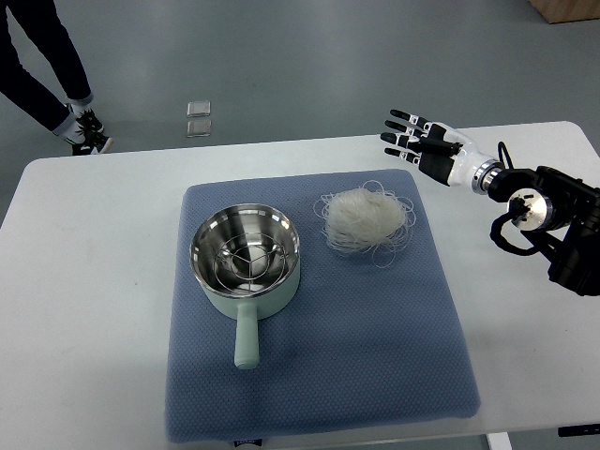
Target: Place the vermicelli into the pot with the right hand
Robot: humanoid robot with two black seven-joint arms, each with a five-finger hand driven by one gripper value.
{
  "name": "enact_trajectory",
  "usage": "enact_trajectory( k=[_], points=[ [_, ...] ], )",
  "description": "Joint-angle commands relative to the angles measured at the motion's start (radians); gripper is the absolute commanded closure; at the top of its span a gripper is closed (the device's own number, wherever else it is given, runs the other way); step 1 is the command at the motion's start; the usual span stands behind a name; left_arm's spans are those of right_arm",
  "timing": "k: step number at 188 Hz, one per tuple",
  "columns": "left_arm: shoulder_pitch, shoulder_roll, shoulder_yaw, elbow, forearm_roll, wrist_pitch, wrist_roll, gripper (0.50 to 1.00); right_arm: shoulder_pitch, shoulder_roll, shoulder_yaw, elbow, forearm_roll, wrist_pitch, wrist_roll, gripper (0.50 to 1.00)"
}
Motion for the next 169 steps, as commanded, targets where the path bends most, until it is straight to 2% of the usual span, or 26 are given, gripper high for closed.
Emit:
enact_trajectory(
  k=[1, 87, 135, 157, 169],
  points=[
    [0.003, 0.0, 0.0, 0.0, 0.0, 0.002, 0.002, 0.5, 0.0, 0.0, 0.0, 0.0, 0.0, 0.004, 0.0, 0.57],
    [-0.012, 0.0, 0.001, -0.002, 0.0, 0.002, 0.0, 0.5, 0.006, 0.0, -0.015, 0.003, -0.025, 0.037, -0.001, 0.57],
    [-0.011, 0.0, -0.002, -0.002, 0.0, 0.002, 0.0, 0.5, 0.009, 0.0, -0.017, 0.011, -0.157, 0.05, 0.0, 0.572],
    [-0.011, 0.0, 0.0, -0.003, 0.0, 0.002, 0.0, 0.5, 0.024, 0.017, -0.017, 0.012, -0.299, 0.045, 0.023, 0.572],
    [-0.011, 0.0, 0.001, -0.002, 0.0, 0.002, 0.0, 0.5, 0.029, 0.024, -0.017, 0.012, -0.397, 0.042, 0.066, 0.572]
  ],
)
